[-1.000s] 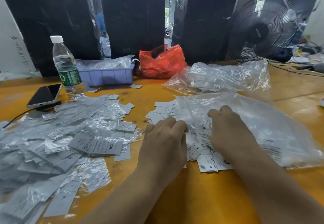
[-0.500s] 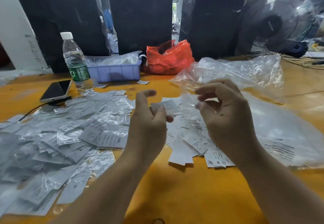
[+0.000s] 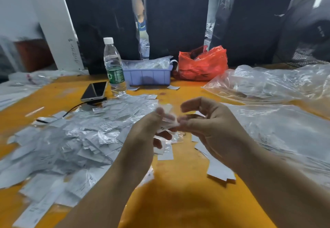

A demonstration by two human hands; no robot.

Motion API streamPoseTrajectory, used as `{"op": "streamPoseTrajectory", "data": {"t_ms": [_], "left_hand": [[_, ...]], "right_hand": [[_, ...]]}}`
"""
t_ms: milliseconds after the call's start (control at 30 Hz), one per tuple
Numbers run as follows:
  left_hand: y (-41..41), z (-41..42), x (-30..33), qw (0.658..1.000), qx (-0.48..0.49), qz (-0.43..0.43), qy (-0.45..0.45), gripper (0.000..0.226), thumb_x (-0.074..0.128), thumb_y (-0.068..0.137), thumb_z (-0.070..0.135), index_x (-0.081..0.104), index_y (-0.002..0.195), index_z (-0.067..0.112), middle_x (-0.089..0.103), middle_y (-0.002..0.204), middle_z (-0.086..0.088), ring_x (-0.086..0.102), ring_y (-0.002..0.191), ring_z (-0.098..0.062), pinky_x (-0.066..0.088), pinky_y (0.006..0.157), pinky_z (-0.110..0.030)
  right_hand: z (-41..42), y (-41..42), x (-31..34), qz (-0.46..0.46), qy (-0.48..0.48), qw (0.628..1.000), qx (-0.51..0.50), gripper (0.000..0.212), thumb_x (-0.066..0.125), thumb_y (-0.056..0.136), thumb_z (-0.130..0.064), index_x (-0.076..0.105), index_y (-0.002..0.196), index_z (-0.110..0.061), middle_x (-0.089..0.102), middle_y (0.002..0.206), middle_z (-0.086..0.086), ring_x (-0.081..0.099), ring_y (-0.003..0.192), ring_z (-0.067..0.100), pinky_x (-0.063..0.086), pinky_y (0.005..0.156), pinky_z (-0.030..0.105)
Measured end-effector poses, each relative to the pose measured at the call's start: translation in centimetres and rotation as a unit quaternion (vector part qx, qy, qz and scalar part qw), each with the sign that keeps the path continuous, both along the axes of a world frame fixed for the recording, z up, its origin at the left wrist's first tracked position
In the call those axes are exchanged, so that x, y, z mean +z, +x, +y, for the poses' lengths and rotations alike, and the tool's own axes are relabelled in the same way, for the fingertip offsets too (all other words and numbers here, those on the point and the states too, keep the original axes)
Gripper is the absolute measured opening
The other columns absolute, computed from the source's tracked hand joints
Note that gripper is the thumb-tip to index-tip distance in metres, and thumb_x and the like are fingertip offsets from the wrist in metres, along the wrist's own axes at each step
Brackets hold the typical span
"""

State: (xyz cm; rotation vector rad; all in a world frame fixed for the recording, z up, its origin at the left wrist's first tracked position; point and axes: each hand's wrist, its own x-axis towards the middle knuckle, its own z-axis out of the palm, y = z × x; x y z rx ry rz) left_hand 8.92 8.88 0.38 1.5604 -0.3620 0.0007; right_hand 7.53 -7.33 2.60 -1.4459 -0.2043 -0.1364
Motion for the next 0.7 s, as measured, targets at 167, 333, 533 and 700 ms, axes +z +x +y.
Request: {"op": "streamPoseTrajectory", "data": {"t_ms": [167, 333, 533, 700], "left_hand": [[0.4, -0.3, -0.6, 0.997, 0.014, -0.055, 0.043, 0.017, 0.060, 0.094, 0.013, 0.070, 0.081, 0.007, 0.067, 0.066, 0.003, 0.058, 0.060, -0.001, 0.043, 0.056, -0.010], [-0.1, -0.8, -0.7, 0.998, 0.008, -0.047, 0.032, 0.017, 0.063, 0.092, 0.018, 0.069, 0.078, 0.011, 0.068, 0.064, 0.003, 0.058, 0.058, -0.001, 0.043, 0.055, -0.010], [-0.2, -0.5, -0.6, 0.999, -0.013, -0.023, 0.030, 0.012, 0.065, 0.089, 0.024, 0.070, 0.086, 0.013, 0.069, 0.068, 0.003, 0.058, 0.060, -0.002, 0.044, 0.055, -0.012], [-0.3, -0.4, -0.5, 0.999, -0.012, -0.022, 0.027, 0.011, 0.064, 0.091, 0.018, 0.070, 0.084, 0.011, 0.070, 0.069, 0.001, 0.058, 0.060, -0.003, 0.044, 0.055, -0.012]], "right_hand": [[-0.5, 0.0, -1.8, 0.025, -0.004, 1.000, 0.014, 0.033, 0.074, 0.073, 0.008, 0.066, 0.101, -0.008, 0.065, 0.097, 0.013, 0.070, 0.082, 0.028, 0.058, 0.070, 0.033], [-1.7, -0.3, -2.1, 0.092, -0.040, 0.994, 0.049, 0.022, 0.073, 0.076, -0.016, 0.070, 0.095, -0.006, 0.064, 0.075, 0.009, 0.060, 0.064, 0.017, 0.049, 0.051, 0.028], [-1.6, -0.3, -2.3, 0.054, -0.058, 0.997, 0.021, 0.016, 0.065, 0.088, -0.007, 0.071, 0.074, -0.012, 0.061, 0.063, 0.008, 0.055, 0.054, 0.016, 0.046, 0.047, 0.026], [-1.6, -0.4, -2.3, 0.059, -0.018, 0.998, 0.030, 0.015, 0.068, 0.085, -0.013, 0.066, 0.071, -0.012, 0.060, 0.062, 0.009, 0.052, 0.053, 0.019, 0.044, 0.046, 0.027]]}}
